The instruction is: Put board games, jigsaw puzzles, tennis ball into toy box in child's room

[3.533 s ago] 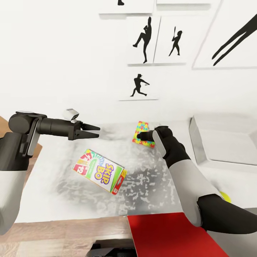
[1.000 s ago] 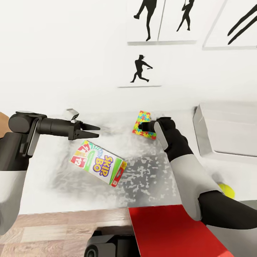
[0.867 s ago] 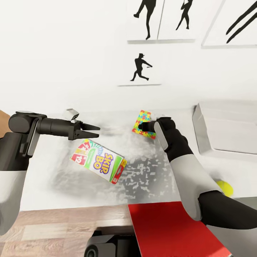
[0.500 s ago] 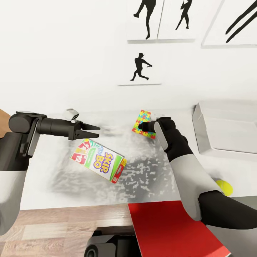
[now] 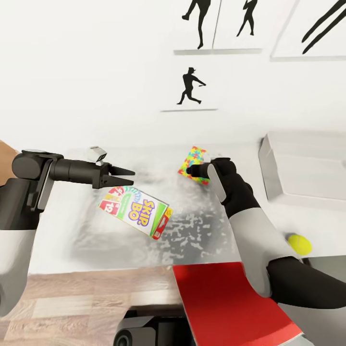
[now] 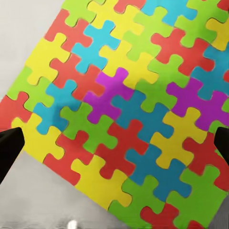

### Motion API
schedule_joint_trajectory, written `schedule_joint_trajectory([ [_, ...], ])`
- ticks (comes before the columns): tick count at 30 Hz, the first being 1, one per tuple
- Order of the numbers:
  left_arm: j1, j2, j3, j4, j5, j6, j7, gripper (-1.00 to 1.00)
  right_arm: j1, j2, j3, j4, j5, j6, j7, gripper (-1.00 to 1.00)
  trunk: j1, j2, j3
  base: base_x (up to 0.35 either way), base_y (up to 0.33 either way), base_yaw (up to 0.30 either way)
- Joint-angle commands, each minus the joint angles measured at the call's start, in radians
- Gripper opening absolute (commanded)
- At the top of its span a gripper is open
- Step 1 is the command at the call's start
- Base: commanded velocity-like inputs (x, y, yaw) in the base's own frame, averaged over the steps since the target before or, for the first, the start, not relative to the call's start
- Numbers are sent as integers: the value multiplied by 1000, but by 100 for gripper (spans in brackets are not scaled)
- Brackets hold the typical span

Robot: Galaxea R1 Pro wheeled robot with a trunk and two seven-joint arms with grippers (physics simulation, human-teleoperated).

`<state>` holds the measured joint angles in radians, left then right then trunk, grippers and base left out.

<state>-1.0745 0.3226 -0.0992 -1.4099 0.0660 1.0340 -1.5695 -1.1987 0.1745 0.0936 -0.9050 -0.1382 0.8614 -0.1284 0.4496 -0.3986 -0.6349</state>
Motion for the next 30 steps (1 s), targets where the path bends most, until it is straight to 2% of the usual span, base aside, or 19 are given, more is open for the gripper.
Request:
schedule_joint_trajectory([
  [1, -1, 1, -2, 0, 3, 11, -1, 100, 0, 0, 2, 32, -23, 2, -10, 100, 0, -1, -1, -162, 121, 0],
  [12, -1, 0, -2, 0, 3, 12, -1, 100, 0, 0, 2, 32, -23, 2, -9, 100, 0, -1, -1, -110, 132, 0],
  [30, -1, 0, -2, 0, 3, 12, -1, 100, 1, 0, 2, 31, -22, 4, -8, 100, 0, -1, -1, -33, 11, 0],
])
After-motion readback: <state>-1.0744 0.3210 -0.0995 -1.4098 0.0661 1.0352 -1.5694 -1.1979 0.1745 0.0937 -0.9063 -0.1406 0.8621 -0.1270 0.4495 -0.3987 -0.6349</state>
